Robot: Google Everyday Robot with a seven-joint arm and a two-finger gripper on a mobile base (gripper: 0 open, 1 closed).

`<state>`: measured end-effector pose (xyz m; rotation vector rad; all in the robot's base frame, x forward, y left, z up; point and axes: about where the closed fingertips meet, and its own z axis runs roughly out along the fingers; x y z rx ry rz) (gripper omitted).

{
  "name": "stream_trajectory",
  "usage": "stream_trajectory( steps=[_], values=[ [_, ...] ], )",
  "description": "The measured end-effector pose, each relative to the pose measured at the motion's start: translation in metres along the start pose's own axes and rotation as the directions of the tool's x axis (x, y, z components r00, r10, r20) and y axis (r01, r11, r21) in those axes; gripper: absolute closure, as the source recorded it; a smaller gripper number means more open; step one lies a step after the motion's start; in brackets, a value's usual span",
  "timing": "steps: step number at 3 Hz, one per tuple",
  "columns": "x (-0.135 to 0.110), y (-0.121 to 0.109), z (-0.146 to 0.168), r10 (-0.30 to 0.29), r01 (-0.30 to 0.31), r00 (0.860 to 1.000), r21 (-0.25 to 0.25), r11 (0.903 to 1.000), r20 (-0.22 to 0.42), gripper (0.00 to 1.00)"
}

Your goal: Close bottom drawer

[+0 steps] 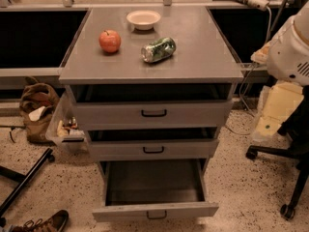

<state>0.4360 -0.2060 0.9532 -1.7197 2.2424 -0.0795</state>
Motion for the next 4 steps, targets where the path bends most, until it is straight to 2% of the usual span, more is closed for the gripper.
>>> stream_trajectory(
  steps=[1,2,3,4],
  values=[
    [0.006,0.004,0.031,0.020,-0.020,1.000,0.004,0.9998,0.003,0.00],
    [0.022,0.020,0.117,0.115,-0.114,0.993,-0.051,0.9922,0.023,0.00],
    [0.028,0.026,0.196,0.211,-0.206,0.976,-0.092,0.9743,0.057,0.00],
    [0.034,0.036,0.255,0.272,-0.258,0.958,-0.141,0.9557,0.090,0.00]
  ],
)
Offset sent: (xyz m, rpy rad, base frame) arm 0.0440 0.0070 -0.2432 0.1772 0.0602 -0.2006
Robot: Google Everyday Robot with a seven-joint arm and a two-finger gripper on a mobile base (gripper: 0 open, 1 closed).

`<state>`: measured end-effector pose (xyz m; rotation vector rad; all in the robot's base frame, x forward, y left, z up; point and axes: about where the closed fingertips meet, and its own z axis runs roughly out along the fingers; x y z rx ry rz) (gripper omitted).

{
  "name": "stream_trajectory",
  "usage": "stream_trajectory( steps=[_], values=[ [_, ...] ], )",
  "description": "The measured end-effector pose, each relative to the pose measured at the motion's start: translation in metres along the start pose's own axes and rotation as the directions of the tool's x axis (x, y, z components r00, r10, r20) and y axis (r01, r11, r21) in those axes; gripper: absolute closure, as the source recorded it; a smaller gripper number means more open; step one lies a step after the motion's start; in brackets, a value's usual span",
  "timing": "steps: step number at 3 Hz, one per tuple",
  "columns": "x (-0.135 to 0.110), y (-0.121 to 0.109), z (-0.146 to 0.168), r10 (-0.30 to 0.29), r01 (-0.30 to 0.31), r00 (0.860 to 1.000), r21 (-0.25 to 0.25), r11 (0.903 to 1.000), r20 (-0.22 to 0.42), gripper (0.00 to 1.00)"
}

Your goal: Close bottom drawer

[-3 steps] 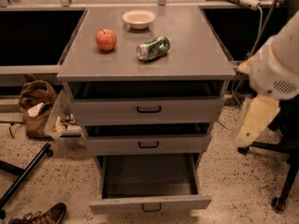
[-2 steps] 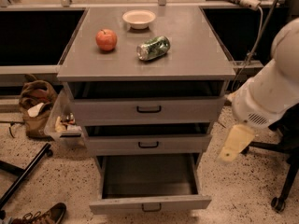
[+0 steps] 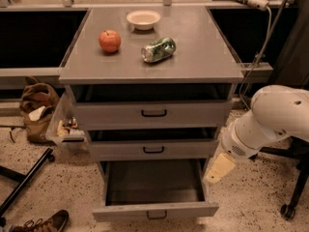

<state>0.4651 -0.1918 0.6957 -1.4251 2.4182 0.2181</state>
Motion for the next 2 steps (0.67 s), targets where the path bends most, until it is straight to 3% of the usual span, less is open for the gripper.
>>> stream_trajectory(
  steps=[1,2],
  values=[
    [0.000,0.000,0.003,-0.001,0.001,1.000,-0.002,1.0000,0.000,0.00],
    [0.005,0.003,0.033,-0.007,0.007,1.000,-0.021,0.9998,-0.005,0.00]
  ],
)
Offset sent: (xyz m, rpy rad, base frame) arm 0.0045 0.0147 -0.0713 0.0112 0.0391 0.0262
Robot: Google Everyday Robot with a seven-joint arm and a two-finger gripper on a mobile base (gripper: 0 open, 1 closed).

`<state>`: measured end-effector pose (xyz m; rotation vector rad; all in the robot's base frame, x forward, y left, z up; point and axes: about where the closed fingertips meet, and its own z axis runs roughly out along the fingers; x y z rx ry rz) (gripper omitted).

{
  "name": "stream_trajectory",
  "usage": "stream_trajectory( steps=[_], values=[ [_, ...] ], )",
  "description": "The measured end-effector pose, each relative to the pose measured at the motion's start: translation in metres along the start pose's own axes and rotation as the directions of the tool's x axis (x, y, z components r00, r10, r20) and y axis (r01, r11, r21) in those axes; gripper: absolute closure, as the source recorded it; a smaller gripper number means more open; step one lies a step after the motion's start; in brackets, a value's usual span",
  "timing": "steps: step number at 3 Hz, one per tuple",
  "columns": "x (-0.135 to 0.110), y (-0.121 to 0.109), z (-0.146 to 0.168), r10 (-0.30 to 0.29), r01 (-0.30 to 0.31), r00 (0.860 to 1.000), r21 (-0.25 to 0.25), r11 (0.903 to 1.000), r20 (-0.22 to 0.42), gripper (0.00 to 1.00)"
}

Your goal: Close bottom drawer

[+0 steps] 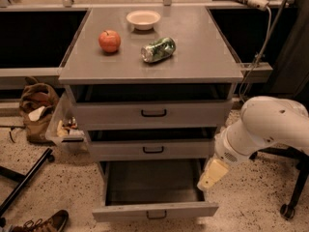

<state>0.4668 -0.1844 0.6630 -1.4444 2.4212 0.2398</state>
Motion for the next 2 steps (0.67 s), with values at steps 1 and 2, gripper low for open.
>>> stream_trajectory(
  steps=[1,2],
  values=[
    [0.015,0.006,0.065,-0.025,0.027,0.999,-0.042,0.9988,0.042,0.00],
    [0.025,0.004,0.127,-0.042,0.056,0.987,-0.090,0.9944,0.157,0.00]
  ],
)
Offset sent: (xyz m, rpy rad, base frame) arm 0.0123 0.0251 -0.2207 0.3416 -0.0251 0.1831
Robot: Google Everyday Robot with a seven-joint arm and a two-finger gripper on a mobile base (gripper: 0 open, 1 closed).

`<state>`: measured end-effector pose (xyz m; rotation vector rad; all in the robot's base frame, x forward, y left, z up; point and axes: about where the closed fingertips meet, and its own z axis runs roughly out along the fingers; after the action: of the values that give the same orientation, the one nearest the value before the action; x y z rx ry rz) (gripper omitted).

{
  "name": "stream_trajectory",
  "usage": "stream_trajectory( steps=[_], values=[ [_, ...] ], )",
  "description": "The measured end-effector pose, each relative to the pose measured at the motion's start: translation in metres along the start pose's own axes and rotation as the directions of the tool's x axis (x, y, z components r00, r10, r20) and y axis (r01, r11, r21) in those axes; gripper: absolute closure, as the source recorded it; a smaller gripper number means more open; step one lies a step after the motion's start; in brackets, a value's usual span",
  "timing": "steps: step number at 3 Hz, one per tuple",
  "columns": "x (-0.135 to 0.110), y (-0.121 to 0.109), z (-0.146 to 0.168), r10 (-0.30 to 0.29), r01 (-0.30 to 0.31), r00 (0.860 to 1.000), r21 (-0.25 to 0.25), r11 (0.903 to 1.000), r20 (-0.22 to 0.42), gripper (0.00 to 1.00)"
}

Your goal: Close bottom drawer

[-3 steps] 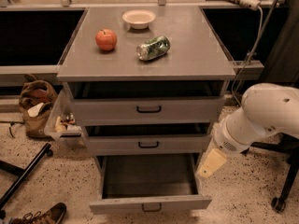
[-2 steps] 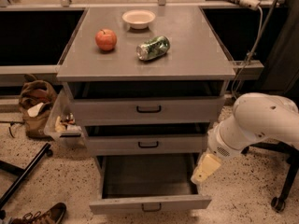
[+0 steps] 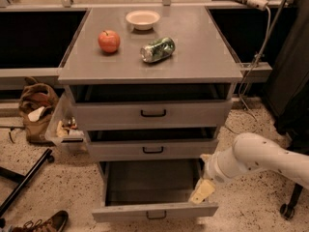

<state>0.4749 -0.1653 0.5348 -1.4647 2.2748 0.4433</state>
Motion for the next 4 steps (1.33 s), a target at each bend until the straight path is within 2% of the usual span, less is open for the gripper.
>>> stream_trajectory(
  steps=[1,2,3,4],
  values=[
    [0.022,0.004,0.046,-0.032,0.040,0.995,-0.083,0.9958,0.091,0.00],
    [0.028,0.010,0.061,-0.043,0.054,0.994,-0.107,0.9928,0.100,0.00],
    [0.028,0.010,0.061,-0.043,0.054,0.994,-0.107,0.9928,0.101,0.00],
    [0.048,0.019,0.090,0.000,0.021,0.993,-0.175,0.9843,0.118,0.00]
  ],
)
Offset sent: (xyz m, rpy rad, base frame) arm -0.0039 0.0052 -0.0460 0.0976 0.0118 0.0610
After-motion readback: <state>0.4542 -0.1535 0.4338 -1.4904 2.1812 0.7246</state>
